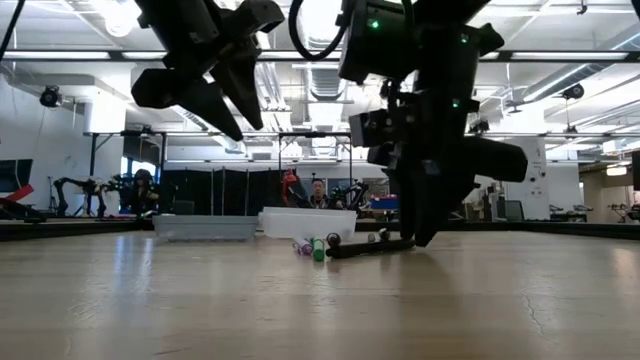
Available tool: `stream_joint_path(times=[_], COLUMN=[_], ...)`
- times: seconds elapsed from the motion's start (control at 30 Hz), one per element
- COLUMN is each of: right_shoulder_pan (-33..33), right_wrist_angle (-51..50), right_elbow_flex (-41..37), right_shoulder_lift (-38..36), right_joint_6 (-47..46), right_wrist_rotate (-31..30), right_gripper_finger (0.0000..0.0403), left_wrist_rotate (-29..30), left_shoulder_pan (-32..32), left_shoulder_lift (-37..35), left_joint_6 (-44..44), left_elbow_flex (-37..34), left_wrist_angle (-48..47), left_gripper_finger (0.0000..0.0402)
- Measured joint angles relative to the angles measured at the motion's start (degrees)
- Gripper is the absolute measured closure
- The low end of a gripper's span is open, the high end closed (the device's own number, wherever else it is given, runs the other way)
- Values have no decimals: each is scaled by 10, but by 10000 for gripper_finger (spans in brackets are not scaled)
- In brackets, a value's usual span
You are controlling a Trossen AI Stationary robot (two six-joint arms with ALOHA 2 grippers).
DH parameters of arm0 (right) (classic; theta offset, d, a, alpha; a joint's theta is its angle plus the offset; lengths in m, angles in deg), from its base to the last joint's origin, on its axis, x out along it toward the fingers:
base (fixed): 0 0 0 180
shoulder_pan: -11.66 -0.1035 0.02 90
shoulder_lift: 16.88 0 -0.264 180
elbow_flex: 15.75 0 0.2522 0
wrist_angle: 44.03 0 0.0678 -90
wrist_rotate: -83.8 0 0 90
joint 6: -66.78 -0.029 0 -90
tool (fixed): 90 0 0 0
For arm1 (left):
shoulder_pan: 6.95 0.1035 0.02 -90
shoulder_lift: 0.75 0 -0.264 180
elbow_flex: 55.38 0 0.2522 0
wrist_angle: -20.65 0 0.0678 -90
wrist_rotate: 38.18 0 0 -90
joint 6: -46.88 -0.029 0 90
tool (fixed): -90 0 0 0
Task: Pick & place school supplies into a supply box
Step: Put the black pen into the supply box
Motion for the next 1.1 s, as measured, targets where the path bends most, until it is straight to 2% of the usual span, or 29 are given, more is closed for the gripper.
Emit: stream_joint_path(times=[0.43, 0.73, 0.9, 1.1], right_shoulder_pan=[7, 7, 8, 10], right_wrist_angle=[0, 0, 1, 26], right_elbow_flex=[48, 40, 40, 37], right_shoulder_lift=[7, 8, 8, 8], right_joint_6=[66, 68, 69, 68], right_wrist_rotate=[2, 4, 36, 38], right_gripper_finger=[257, 257, 257, 257], left_wrist_rotate=[19, 28, 30, 30], left_shoulder_pan=[-17, -24, -24, -24], left_shoulder_lift=[0, 0, 0, 0], left_joint_6=[39, 54, 59, 64], left_elbow_flex=[-4, -5, -5, -5], left_wrist_angle=[-7, -7, -7, -7], left_gripper_finger=[265, 265, 265, 265])
